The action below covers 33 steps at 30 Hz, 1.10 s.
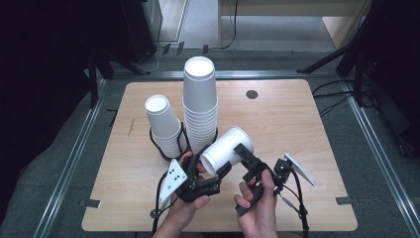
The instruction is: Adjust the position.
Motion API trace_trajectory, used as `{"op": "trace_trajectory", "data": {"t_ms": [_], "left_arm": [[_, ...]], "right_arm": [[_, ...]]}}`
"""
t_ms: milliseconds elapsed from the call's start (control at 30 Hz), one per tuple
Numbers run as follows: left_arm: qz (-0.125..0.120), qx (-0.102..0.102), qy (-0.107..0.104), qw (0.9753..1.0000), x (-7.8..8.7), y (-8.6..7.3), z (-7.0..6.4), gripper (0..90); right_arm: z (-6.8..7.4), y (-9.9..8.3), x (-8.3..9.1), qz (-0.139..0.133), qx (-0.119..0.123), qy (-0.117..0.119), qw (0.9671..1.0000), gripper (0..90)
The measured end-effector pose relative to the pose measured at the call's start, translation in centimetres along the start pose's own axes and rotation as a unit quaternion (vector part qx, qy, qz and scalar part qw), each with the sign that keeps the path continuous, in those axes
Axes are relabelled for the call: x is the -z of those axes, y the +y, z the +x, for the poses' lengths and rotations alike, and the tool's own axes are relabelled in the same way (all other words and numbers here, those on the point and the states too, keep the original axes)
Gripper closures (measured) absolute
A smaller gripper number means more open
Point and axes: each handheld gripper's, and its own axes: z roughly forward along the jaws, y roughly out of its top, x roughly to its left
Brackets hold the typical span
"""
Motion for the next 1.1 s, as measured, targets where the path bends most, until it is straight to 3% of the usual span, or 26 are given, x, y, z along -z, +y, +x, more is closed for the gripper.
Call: {"op": "trace_trajectory", "data": {"t_ms": [400,633,700,933,1033,1100], "left_arm": [[0.009,0.006,-0.012,0.9999,-0.1,-0.1,-0.2,23.1],[0.02,0.006,-0.023,0.9995,-0.3,-0.3,-0.6,23.0],[0.023,0.008,-0.027,0.9993,-0.3,-0.3,-0.5,22.9],[0.045,0.014,-0.033,0.9984,-0.3,-0.2,-0.4,21.8],[0.055,0.029,-0.039,0.9973,-0.3,-0.1,-0.2,20.5],[0.063,0.03,-0.043,0.9967,-0.4,-0.1,-0.2,13.4]], "right_arm": [[-0.8,0.0,-1.4,0.004,-0.023,0.012,0.9997,0.0],[-1.4,0.2,-2.3,0.014,-0.029,0.038,0.9988,0.0],[-1.5,0.2,-2.0,0.002,-0.019,0.05,0.9986,7.6],[-1.6,0.1,-1.6,-0.009,0.005,0.053,0.9985,11.4],[-1.5,0.1,-1.4,-0.015,0.033,0.054,0.9979,12.7],[-1.3,0.1,-1.4,-0.023,0.055,0.054,0.9968,12.9]]}}
